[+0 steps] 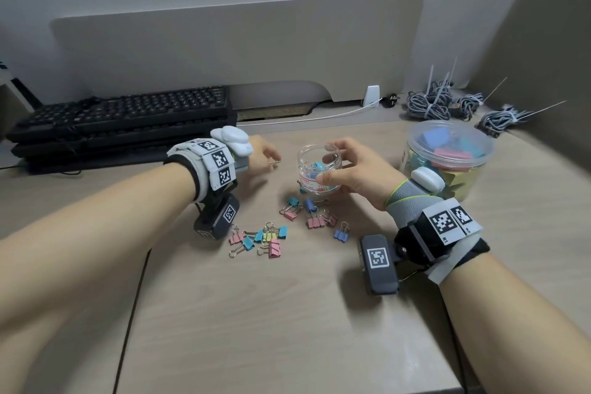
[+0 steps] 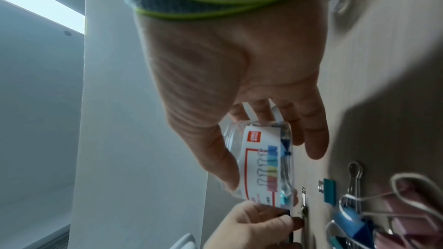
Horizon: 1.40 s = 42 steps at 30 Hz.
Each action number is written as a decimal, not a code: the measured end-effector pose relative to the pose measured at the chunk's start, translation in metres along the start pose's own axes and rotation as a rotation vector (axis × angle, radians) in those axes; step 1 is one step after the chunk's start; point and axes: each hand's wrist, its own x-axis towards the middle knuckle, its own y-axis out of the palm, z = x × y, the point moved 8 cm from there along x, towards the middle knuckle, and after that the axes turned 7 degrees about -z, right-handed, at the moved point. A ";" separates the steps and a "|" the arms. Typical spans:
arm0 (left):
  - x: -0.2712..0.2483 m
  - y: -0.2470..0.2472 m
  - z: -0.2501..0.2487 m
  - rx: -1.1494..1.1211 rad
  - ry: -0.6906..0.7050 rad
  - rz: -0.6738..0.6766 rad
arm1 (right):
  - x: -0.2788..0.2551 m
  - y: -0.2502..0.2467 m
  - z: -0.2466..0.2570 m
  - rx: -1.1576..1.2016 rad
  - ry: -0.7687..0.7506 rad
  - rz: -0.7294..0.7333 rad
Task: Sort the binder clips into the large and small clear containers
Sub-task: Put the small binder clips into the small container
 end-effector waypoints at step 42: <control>-0.076 0.058 -0.080 0.129 0.323 0.123 | -0.003 -0.024 0.007 0.018 0.049 -0.064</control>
